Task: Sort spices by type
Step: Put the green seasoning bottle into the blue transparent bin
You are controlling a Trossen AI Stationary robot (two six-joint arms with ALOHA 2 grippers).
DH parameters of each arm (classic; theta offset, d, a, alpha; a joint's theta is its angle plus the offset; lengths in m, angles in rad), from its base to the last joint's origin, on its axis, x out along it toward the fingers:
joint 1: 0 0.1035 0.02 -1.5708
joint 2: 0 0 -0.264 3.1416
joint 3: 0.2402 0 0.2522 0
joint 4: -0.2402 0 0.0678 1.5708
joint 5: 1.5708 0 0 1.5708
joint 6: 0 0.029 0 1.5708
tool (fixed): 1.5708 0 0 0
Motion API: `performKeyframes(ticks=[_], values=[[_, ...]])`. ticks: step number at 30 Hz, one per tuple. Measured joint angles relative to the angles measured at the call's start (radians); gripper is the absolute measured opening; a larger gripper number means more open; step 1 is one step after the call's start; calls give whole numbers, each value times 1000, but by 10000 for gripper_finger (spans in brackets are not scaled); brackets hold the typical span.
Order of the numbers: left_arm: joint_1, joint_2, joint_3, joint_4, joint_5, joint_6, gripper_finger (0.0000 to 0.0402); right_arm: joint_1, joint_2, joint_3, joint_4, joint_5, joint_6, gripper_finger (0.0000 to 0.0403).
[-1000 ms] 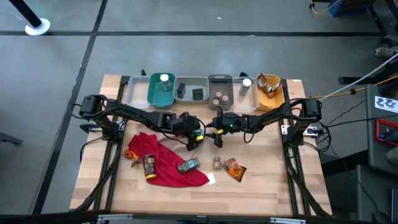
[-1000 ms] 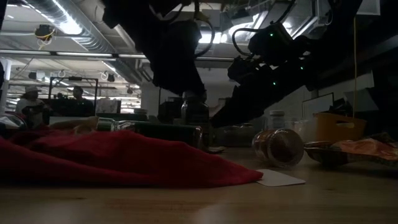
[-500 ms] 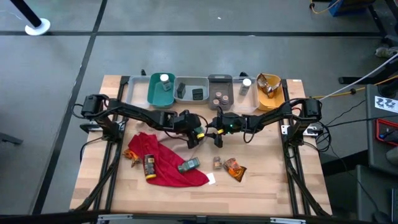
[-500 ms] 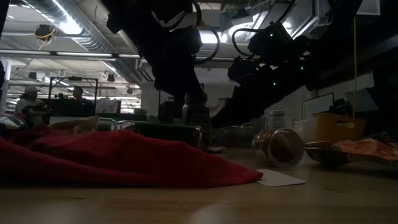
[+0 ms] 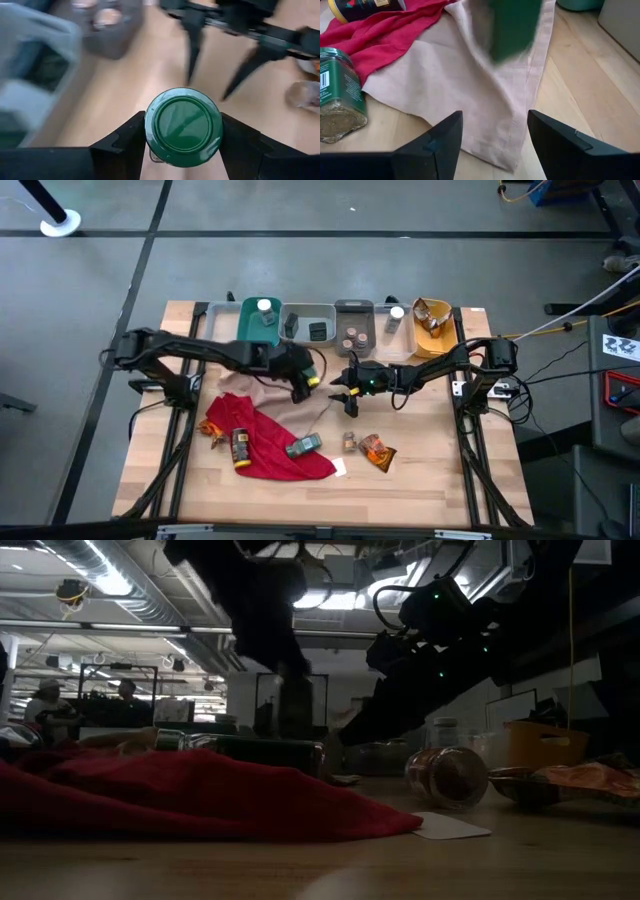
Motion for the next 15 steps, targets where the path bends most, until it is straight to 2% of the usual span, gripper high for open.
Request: performKeyframes(ticks=[15], values=[[246,-348,33,-331,-218,-8,191,0,0,0,-11,0,0,223]])
